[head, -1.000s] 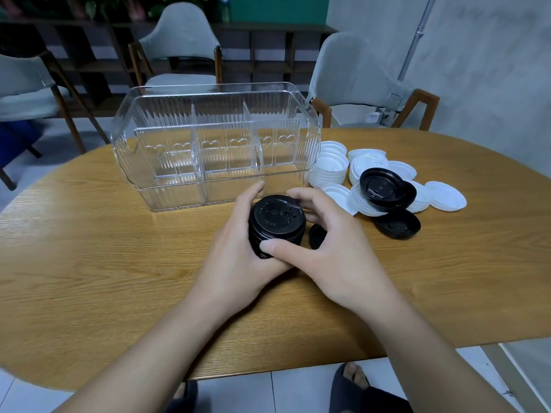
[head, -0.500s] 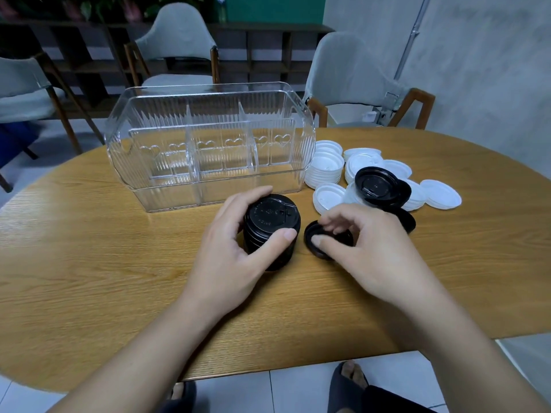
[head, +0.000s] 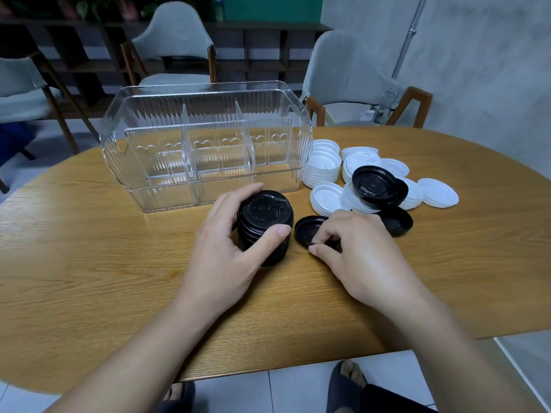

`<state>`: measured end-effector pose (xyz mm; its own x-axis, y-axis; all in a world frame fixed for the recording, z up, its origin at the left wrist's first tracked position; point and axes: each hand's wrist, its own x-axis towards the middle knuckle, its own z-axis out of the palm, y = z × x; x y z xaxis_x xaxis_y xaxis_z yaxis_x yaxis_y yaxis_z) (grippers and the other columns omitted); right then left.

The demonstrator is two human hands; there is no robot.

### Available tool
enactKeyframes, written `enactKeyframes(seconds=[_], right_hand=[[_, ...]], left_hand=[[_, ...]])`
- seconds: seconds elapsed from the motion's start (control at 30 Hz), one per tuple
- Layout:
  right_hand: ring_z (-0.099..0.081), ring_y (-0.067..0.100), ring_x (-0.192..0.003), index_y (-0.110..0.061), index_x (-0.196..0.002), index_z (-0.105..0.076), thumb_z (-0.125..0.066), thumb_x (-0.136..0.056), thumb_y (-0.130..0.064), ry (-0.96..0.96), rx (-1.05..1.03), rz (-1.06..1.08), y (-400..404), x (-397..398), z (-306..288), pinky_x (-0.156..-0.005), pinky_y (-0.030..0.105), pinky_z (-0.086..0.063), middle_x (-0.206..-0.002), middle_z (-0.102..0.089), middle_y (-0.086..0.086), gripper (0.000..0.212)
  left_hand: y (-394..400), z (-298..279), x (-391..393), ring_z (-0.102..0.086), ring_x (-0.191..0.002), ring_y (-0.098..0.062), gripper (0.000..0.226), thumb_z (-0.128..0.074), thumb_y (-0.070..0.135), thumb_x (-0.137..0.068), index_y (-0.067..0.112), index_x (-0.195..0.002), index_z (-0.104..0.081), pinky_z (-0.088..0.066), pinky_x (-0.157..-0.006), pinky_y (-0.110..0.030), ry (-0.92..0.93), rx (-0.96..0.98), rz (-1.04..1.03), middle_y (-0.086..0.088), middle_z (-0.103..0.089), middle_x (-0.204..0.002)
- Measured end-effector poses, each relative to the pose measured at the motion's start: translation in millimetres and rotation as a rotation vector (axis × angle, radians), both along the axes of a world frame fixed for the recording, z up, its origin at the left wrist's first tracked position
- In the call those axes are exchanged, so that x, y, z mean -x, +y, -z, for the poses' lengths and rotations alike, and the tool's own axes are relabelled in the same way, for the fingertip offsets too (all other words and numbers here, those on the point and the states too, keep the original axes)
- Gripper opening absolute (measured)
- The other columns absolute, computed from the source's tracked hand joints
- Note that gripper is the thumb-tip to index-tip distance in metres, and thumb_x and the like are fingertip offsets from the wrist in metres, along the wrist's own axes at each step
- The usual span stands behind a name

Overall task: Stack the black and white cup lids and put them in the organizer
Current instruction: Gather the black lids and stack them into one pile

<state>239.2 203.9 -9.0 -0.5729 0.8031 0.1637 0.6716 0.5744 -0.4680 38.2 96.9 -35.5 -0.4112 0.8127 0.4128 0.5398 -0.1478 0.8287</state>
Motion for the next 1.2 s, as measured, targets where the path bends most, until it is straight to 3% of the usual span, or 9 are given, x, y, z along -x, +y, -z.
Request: enactKeyframes(seconds=[0.17,0.3,0.47,0.53,0.63,0.83,0.97,1.1,1.2], right_hand=[[-0.063,0.008,-0.089,-0.030,-0.080,-0.076,-0.085,-0.094,-0.034,0.164,-0.022,0.028,2.0,-1.0,2.1,-0.091,0.034,-0.048,-0.087,-0.069,-0.015,0.017],[-0.069,0.003,-0.083,-0.024,-0.087,-0.080,-0.082,-0.099,-0.031,0.556,0.139,0.133,5.5,-5.9,-7.3,-0.080,0.019,-0.049,-0.087,-0.078,-0.009,0.014],[-0.077,0.038,-0.104,-0.009,-0.105,-0.081,-0.069,-0.108,-0.027,1.028,0.550,0.142,8.7,-5.7,-15.0,-0.102,0.048,-0.060,-0.108,-0.083,0.017,0.023],[-0.076,0.031,-0.098,-0.008,-0.107,-0.079,-0.064,-0.110,-0.027,1.128,0.690,0.112,5.0,-3.1,-19.3,-0.098,0.044,-0.058,-0.111,-0.082,0.017,0.025],[-0.073,0.029,-0.102,-0.008,-0.114,-0.078,-0.062,-0.110,-0.027,1.173,0.838,0.038,-2.0,3.0,-22.9,-0.100,0.045,-0.055,-0.116,-0.081,0.018,0.025],[-0.074,0.029,-0.100,0.004,-0.120,-0.075,-0.062,-0.107,-0.023,1.099,0.891,-0.114,-16.1,14.5,-22.7,-0.099,0.047,-0.059,-0.116,-0.080,0.023,0.032],[-0.075,0.025,-0.093,0.002,-0.111,-0.076,-0.064,-0.103,-0.025,1.084,0.871,-0.157,-19.5,17.6,-21.3,-0.092,0.037,-0.061,-0.108,-0.080,0.022,0.031],[-0.074,0.032,-0.111,0.005,-0.128,-0.072,-0.073,-0.098,-0.027,1.079,0.795,-0.175,-19.5,19.9,-21.1,-0.105,0.044,-0.057,-0.122,-0.078,0.025,0.044],[-0.078,0.024,-0.108,-0.007,-0.128,-0.075,-0.084,-0.083,-0.025,1.049,0.746,-0.175,-22.2,20.4,-24.3,-0.099,0.035,-0.059,-0.119,-0.081,0.015,0.050]], left_hand=[[-1.1,0.7,1.4,-0.063,-0.136,-0.007,0.068,-0.080,0.054,-0.091,0.031,-0.153,-0.062,-0.052,-0.114,-0.033,-0.008,0.004,0.006,0.017,-0.065,-0.142],[-0.7,1.8,2.7,-0.061,-0.140,-0.007,0.072,-0.085,0.056,-0.093,0.033,-0.156,-0.058,-0.051,-0.118,-0.041,-0.013,0.014,0.005,0.019,-0.064,-0.147],[-1.5,0.5,3.7,-0.055,-0.147,-0.007,0.083,-0.083,0.063,-0.088,0.035,-0.160,-0.053,-0.047,-0.122,-0.039,-0.008,0.013,0.016,0.020,-0.059,-0.151],[-3.0,-3.7,2.5,-0.051,-0.151,-0.008,0.088,-0.087,0.062,-0.088,0.032,-0.162,-0.051,-0.042,-0.126,-0.035,0.036,-0.008,0.018,0.017,-0.057,-0.155],[-5.6,-11.2,-1.3,-0.046,-0.157,-0.013,0.099,-0.094,0.053,-0.084,0.025,-0.166,-0.047,-0.035,-0.129,-0.032,0.142,-0.064,0.019,0.012,-0.053,-0.162],[-4.2,-9.2,-1.4,-0.044,-0.159,-0.025,0.104,-0.095,0.042,-0.085,0.011,-0.168,-0.041,-0.035,-0.129,-0.061,0.280,-0.222,0.069,0.001,-0.050,-0.168],[-3.8,-8.2,-1.0,-0.049,-0.152,-0.019,0.092,-0.095,0.042,-0.084,0.006,-0.158,-0.056,-0.038,-0.128,-0.051,0.299,-0.262,0.046,0.004,-0.059,-0.157],[-4.6,-7.8,-1.9,-0.055,-0.141,-0.020,0.084,-0.095,0.047,-0.081,0.013,-0.150,-0.061,-0.040,-0.121,-0.035,0.255,-0.234,-0.012,0.007,-0.063,-0.146],[-4.2,-6.7,-1.5,-0.055,-0.138,-0.021,0.083,-0.094,0.050,-0.081,0.015,-0.148,-0.061,-0.040,-0.118,-0.031,0.238,-0.223,-0.044,0.009,-0.063,-0.143]])
